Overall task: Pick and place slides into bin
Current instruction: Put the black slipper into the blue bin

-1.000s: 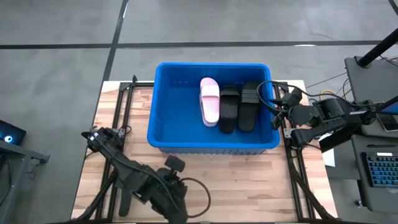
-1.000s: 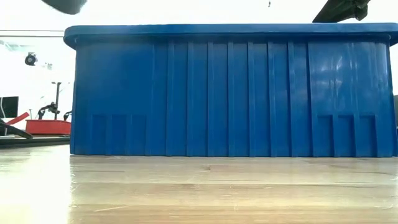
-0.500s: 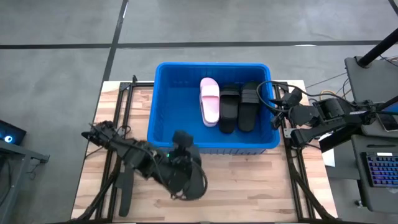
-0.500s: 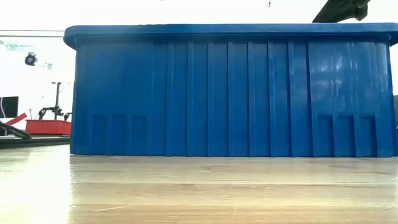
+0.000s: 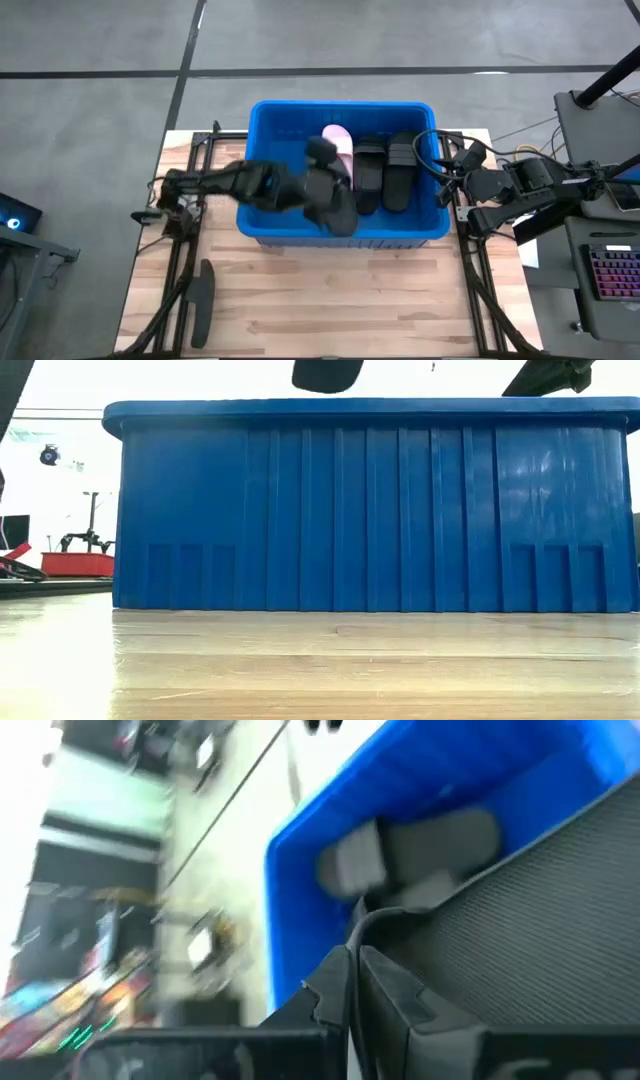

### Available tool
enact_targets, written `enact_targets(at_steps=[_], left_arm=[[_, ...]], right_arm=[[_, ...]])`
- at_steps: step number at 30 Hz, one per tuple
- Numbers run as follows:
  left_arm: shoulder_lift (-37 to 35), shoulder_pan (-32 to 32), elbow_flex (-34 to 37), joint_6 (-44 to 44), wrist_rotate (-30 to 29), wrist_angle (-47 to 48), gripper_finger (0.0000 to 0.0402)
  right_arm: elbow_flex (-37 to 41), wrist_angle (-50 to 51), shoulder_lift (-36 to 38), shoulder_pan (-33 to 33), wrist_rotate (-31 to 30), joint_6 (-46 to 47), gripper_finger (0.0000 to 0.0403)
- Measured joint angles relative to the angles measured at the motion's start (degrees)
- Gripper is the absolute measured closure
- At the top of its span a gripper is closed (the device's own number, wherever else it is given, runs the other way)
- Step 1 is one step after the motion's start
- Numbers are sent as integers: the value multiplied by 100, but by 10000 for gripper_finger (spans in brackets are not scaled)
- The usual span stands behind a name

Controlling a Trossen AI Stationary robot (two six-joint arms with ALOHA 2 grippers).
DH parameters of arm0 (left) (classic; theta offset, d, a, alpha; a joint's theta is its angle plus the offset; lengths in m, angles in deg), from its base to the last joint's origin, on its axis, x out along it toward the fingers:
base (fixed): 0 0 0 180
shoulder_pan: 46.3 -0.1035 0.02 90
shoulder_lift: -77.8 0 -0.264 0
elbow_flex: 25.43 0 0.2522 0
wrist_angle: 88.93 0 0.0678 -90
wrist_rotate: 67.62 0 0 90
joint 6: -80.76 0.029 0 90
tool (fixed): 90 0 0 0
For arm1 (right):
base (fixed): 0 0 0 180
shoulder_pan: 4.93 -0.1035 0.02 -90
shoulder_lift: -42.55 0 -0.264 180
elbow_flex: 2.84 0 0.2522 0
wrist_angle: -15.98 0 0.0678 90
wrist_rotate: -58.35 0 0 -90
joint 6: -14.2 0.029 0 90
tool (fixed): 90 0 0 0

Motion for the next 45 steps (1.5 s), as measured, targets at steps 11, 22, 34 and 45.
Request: enact_targets(at_steps=[11, 22, 34, 45], left_arm=[[-23, -1663, 738, 515, 1575, -1072, 401], [-179, -2048, 2470, 1394, 2458, -2588, 401], [-871, -2526, 4018, 1517, 3047, -3513, 401], [-2051, -3070, 6606, 2315, 3079, -5903, 401]], right_arm=[[-2, 2, 0, 0, 2, -30, 271], [-2, 219, 0, 1, 10, -57, 271], [-2, 316, -1, 0, -153, 3, 271], [0, 315, 0, 2, -462, 2, 271]])
